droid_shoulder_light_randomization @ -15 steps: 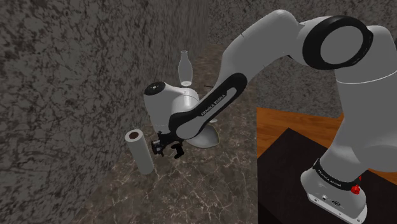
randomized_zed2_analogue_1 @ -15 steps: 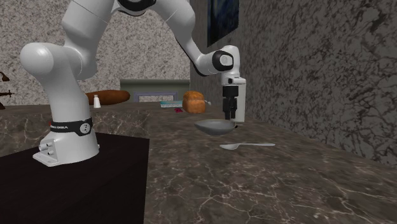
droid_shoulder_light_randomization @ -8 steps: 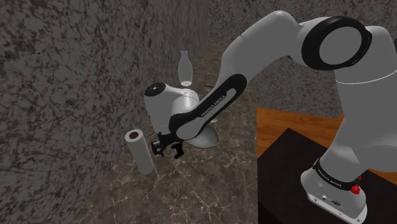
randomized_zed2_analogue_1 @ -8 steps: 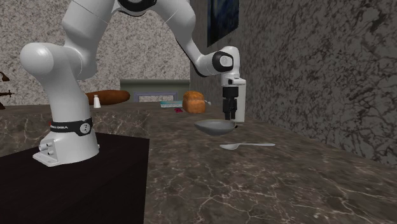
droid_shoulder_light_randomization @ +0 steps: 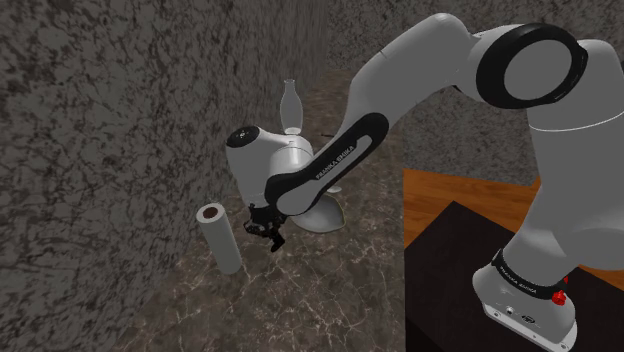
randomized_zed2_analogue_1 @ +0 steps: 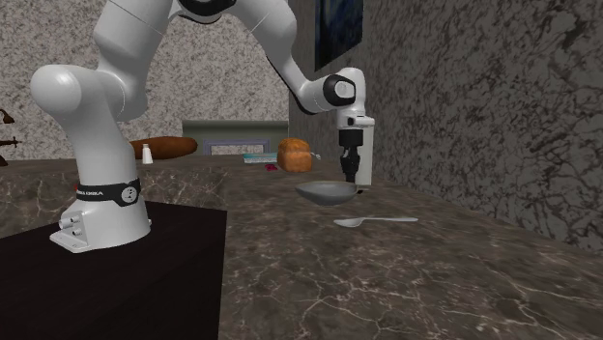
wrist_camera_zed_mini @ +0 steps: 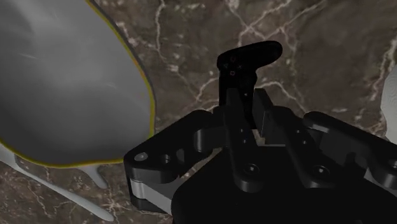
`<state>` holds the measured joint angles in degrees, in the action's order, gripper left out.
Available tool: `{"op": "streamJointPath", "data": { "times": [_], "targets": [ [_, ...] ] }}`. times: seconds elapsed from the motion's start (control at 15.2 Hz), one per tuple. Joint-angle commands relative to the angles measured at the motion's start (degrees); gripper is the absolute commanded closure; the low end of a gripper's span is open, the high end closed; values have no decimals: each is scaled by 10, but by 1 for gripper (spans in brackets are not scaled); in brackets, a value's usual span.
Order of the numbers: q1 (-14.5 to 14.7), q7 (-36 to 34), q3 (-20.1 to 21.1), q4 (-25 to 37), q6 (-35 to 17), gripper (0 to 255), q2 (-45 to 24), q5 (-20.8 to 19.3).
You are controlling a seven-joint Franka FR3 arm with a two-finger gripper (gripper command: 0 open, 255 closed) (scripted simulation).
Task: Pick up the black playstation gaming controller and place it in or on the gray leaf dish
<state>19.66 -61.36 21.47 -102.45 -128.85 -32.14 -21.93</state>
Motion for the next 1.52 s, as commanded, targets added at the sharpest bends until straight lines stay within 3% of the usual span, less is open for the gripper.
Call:
{"op": "streamJointPath", "data": {
  "times": [0.0,0.4,0.46,0.59,0.66,1.12,1.45],
  "targets": [
    [2,1,2,-1,-18,255,-7,2],
    [-3,6,9,0,-1,255,10,8],
    [-3,6,9,0,-1,0,10,8],
    [-71,41,52,-134,-139,0,77,76],
    [-96,61,71,-174,-184,0,96,106],
    [-73,38,46,-163,-219,0,47,72],
    [-71,36,44,-162,-221,0,43,70]
  ]
}}
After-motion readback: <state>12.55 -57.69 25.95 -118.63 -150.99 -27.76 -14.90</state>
